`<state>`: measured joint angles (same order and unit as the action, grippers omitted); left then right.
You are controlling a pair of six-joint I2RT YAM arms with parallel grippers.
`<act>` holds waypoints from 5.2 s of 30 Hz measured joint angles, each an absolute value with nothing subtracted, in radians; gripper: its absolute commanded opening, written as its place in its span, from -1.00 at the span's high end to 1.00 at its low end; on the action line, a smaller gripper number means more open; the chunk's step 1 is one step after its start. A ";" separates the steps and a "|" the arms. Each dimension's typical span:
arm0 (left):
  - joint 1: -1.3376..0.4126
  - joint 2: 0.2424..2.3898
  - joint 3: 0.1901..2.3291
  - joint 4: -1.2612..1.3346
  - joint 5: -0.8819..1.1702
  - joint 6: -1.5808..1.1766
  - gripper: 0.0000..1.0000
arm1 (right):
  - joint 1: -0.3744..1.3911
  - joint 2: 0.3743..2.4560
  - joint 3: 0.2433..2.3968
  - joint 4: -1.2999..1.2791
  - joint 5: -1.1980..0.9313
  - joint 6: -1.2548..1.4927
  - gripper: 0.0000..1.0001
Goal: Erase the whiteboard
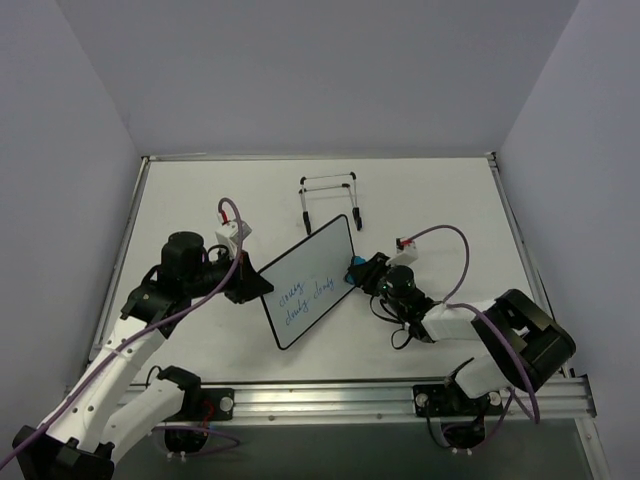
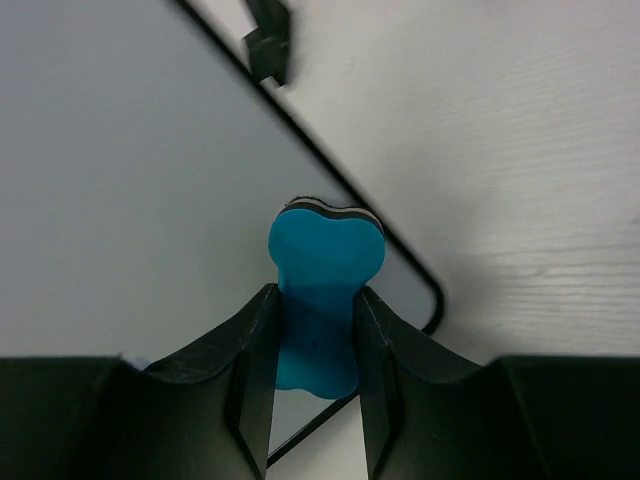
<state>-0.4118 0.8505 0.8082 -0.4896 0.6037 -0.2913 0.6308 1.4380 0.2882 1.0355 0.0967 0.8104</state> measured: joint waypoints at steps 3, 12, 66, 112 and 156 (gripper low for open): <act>-0.412 0.850 0.808 -0.488 0.599 -0.281 0.95 | 0.746 1.378 0.320 0.989 0.123 0.778 1.00; -0.412 0.855 0.808 -0.486 0.586 -0.272 0.95 | 1.074 1.344 0.473 0.995 0.317 0.733 1.00; -0.411 0.866 0.797 -0.439 0.550 -0.248 0.95 | 0.820 1.619 0.402 1.230 0.411 0.855 1.00; -0.402 0.862 0.797 -0.431 0.493 -0.227 0.95 | 1.238 1.554 0.619 1.139 0.551 0.747 1.00; -0.404 0.875 0.781 -0.401 0.515 -0.181 0.95 | 1.204 1.622 0.551 0.925 0.695 1.013 1.00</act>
<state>-0.4042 0.8753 0.7807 -0.4007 0.5152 -0.1814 1.2041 1.6218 0.5507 0.9249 0.6952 1.0134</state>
